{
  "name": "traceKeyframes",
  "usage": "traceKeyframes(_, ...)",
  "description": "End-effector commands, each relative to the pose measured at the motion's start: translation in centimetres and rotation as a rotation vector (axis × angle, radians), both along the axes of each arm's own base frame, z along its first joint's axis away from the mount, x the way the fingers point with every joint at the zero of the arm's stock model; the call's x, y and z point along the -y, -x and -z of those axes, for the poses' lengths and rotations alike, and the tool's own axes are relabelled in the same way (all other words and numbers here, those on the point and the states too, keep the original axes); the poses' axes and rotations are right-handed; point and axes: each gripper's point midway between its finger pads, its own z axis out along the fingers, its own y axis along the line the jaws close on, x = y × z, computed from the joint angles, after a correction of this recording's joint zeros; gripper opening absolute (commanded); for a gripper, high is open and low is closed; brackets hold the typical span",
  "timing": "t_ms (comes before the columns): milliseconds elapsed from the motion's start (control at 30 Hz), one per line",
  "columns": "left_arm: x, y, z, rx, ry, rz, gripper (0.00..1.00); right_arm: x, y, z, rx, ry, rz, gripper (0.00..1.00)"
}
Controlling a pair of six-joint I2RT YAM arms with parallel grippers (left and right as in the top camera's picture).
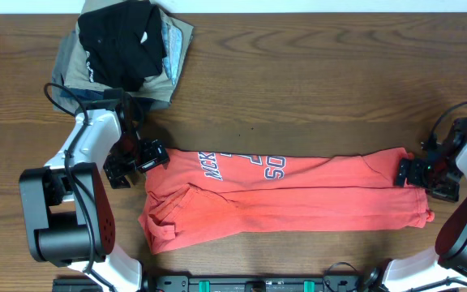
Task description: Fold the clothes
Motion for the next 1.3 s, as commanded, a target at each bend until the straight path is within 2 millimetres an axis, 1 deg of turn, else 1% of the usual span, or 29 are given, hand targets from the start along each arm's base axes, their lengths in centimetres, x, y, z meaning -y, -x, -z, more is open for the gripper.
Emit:
traceKeyframes(0, -0.1, 0.3, 0.2, -0.013, -0.001, -0.004, 0.98, -0.5, 0.5, 0.7, 0.009, -0.037, 0.028, 0.98)
traceKeyframes(133, -0.1, 0.4, 0.2, -0.013, -0.001, -0.004, 0.98, -0.9, 1.1, 1.3, -0.003, -0.042, 0.037, 0.99)
traceKeyframes(233, -0.1, 0.4, 0.2, -0.014, -0.001, -0.004, 0.98, -1.2, 1.3, 1.5, -0.005, -0.052, 0.066, 0.99)
traceKeyframes(267, -0.1, 0.4, 0.2, -0.013, -0.001, -0.004, 0.98, -1.5, 1.2, 1.4, 0.000, -0.070, 0.069, 0.94)
traceKeyframes(300, -0.1, 0.3, 0.2, -0.012, -0.001, -0.004, 0.98, -1.9, 1.1, 1.4, 0.007, -0.091, 0.071, 0.88)
traceKeyframes(367, -0.1, 0.2, 0.3, -0.008, -0.002, -0.004, 0.98, -2.5, 0.8, 1.3, 0.023, -0.127, 0.080, 0.69)
traceKeyframes(400, -0.1, 0.2, 0.3, -0.006, -0.002, -0.004, 0.98, -2.6, 0.8, 1.3, 0.025, -0.132, 0.097, 0.53)
traceKeyframes(433, -0.1, 0.2, 0.3, -0.006, -0.002, -0.004, 0.98, -2.6, 0.8, 1.3, 0.022, -0.132, 0.128, 0.42)
traceKeyframes(467, -0.1, 0.2, 0.3, -0.006, -0.002, -0.004, 0.98, -2.6, 0.8, 1.3, 0.020, -0.132, 0.154, 0.40)
traceKeyframes(533, -0.1, 0.2, 0.3, -0.006, -0.002, -0.004, 0.98, -2.6, 0.8, 1.3, 0.016, -0.132, 0.170, 0.40)
traceKeyframes(567, -0.1, 0.2, 0.3, -0.006, -0.002, -0.004, 0.98, -2.6, 0.9, 1.2, 0.014, -0.133, 0.171, 0.36)
traceKeyframes(600, 0.0, 0.2, 0.3, -0.006, 0.002, -0.005, 0.98, -2.6, 0.8, 1.1, 0.013, -0.134, 0.172, 0.27)
traceKeyframes(633, 0.0, 0.3, 0.2, -0.009, 0.006, -0.005, 0.98, -2.5, 0.7, 1.0, 0.015, -0.133, 0.178, 0.22)
traceKeyframes(700, 0.6, 0.7, 0.0, -0.025, 0.042, -0.012, 0.98, -2.1, 0.1, 0.3, 0.022, -0.128, 0.207, 0.01)
traceKeyframes(767, 1.4, 0.7, -0.3, -0.022, 0.080, -0.011, 0.98, -1.5, -0.7, -0.7, 0.035, -0.121, 0.249, 0.01)
traceKeyframes(833, 1.6, 0.5, -0.8, 0.000, 0.079, -0.003, 0.98, -0.7, -1.4, -1.8, 0.048, -0.109, 0.290, 0.01)
traceKeyframes(900, 1.9, 0.2, -1.8, 0.040, 0.076, 0.009, 0.98, 0.9, -2.1, -3.4, 0.057, -0.068, 0.353, 0.01)
traceKeyframes(933, 2.1, 0.0, -2.6, 0.070, 0.075, 0.019, 0.98, 1.7, -2.1, -4.1, 0.052, -0.039, 0.387, 0.01)
traceKeyframes(1000, 2.7, -0.4, -4.4, 0.145, 0.071, 0.044, 0.98, 4.0, -1.6, -6.0, 0.030, 0.053, 0.466, 0.01)
traceKeyframes(1033, 3.1, -0.7, -5.6, 0.197, 0.070, 0.065, 0.98, 5.1, -1.4, -7.0, 0.022, 0.093, 0.502, 0.01)
traceKeyframes(1100, 3.9, -1.1, -7.6, 0.286, 0.070, 0.099, 0.98, 6.3, -1.2, -8.8, 0.018, 0.137, 0.562, 0.01)
traceKeyframes(1167, 4.9, -1.3, -9.6, 0.371, 0.073, 0.135, 0.98, 6.6, -1.6, -10.5, 0.036, 0.130, 0.614, 0.01)
traceKeyframes(1267, 6.2, -0.9, -11.8, 0.451, 0.082, 0.181, 0.98, 5.5, -2.6, -12.5, 0.059, 0.062, 0.625, 0.01)
